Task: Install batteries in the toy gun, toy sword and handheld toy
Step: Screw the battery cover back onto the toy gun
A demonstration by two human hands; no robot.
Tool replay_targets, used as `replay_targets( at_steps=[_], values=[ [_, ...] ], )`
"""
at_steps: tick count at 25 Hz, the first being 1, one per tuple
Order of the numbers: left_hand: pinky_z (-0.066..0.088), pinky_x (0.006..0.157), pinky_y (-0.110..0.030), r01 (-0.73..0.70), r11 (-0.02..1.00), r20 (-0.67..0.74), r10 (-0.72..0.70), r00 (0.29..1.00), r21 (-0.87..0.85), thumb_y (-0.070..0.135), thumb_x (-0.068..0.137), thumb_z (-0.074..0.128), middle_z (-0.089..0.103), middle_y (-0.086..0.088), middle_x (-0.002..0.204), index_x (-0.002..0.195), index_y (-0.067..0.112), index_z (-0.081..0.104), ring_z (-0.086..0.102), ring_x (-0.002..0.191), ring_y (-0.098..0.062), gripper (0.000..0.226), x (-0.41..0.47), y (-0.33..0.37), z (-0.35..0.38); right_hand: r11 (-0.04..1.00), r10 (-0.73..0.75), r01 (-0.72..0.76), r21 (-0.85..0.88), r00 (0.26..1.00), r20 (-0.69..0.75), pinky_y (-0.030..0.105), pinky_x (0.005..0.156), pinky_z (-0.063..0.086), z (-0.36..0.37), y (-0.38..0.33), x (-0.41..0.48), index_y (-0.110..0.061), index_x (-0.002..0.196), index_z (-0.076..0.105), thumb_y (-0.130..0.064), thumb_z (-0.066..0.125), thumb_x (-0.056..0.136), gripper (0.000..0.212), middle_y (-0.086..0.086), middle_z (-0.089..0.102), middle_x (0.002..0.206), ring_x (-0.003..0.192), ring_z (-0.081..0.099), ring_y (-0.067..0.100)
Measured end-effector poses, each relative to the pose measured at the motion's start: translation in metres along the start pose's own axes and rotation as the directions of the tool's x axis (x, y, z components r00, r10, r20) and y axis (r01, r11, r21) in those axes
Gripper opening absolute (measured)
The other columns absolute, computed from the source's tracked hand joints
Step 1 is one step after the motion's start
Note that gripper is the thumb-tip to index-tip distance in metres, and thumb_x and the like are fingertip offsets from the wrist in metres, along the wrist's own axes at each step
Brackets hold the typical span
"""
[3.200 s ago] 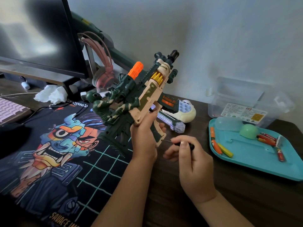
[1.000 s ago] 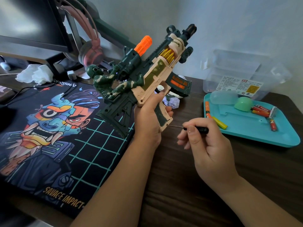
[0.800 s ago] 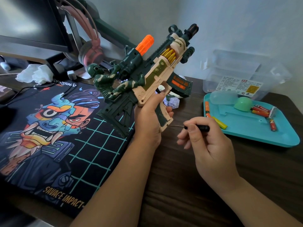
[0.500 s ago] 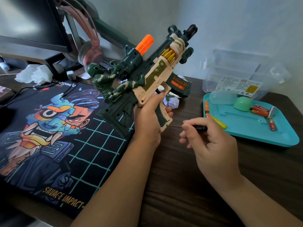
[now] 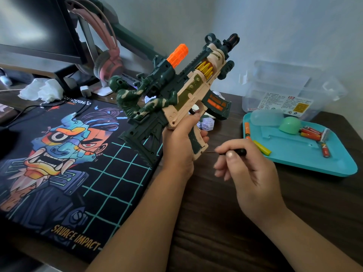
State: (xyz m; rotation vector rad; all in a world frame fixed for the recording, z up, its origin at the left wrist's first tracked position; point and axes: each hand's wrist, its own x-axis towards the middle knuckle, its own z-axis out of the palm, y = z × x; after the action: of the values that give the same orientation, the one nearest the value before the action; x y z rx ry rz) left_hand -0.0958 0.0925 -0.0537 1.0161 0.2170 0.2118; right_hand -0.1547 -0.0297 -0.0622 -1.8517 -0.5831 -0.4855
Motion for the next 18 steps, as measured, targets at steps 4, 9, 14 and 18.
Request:
replay_targets(
  at_steps=[4,9,14,18],
  values=[
    [0.052,0.05,-0.026,0.008,1.0,-0.018,-0.009,1.0,-0.02,0.009,0.089,0.064,0.067,-0.001,0.069,0.097,0.016,0.068,0.062,0.053,-0.013,0.011,0.0021,-0.0008,-0.0004,0.995,-0.023,0.02,-0.094,0.999,-0.027,0.012,0.061,0.049,-0.0008,0.0031,0.0003,-0.017,0.105,0.06,-0.027,0.046,0.095,0.02,-0.009,0.065,0.079,0.071,0.066,0.008],
    [0.052,0.053,-0.028,-0.004,1.0,0.016,0.003,1.0,0.018,0.009,0.089,0.064,0.067,0.003,0.065,0.092,0.02,0.07,0.062,0.057,-0.015,0.013,-0.002,-0.0034,0.0007,0.992,-0.052,0.04,-0.121,0.994,-0.097,0.013,0.062,0.047,-0.0007,0.0017,0.0054,-0.019,0.096,0.058,-0.026,0.054,0.092,0.009,-0.013,0.059,0.078,0.07,0.061,0.008],
    [0.053,0.053,-0.028,0.001,1.0,0.008,-0.002,1.0,0.025,0.009,0.089,0.064,0.065,0.003,0.061,0.089,0.02,0.069,0.061,0.055,-0.015,0.013,-0.0027,-0.0025,0.0017,0.992,-0.071,0.068,-0.108,0.997,-0.03,0.014,0.058,0.046,-0.0015,0.0006,0.0047,-0.027,0.093,0.059,-0.037,0.045,0.097,0.017,-0.012,0.056,0.071,0.067,0.059,0.009],
    [0.052,0.05,-0.027,0.016,1.0,-0.018,-0.016,1.0,0.007,0.008,0.089,0.064,0.065,0.001,0.061,0.089,0.019,0.069,0.06,0.053,-0.014,0.012,-0.0015,-0.0017,0.0014,0.999,-0.018,0.019,-0.029,0.999,0.034,0.012,0.059,0.043,-0.0022,0.0015,0.0003,-0.025,0.097,0.059,-0.031,0.033,0.098,0.027,-0.007,0.058,0.076,0.069,0.06,0.013]
  ],
)
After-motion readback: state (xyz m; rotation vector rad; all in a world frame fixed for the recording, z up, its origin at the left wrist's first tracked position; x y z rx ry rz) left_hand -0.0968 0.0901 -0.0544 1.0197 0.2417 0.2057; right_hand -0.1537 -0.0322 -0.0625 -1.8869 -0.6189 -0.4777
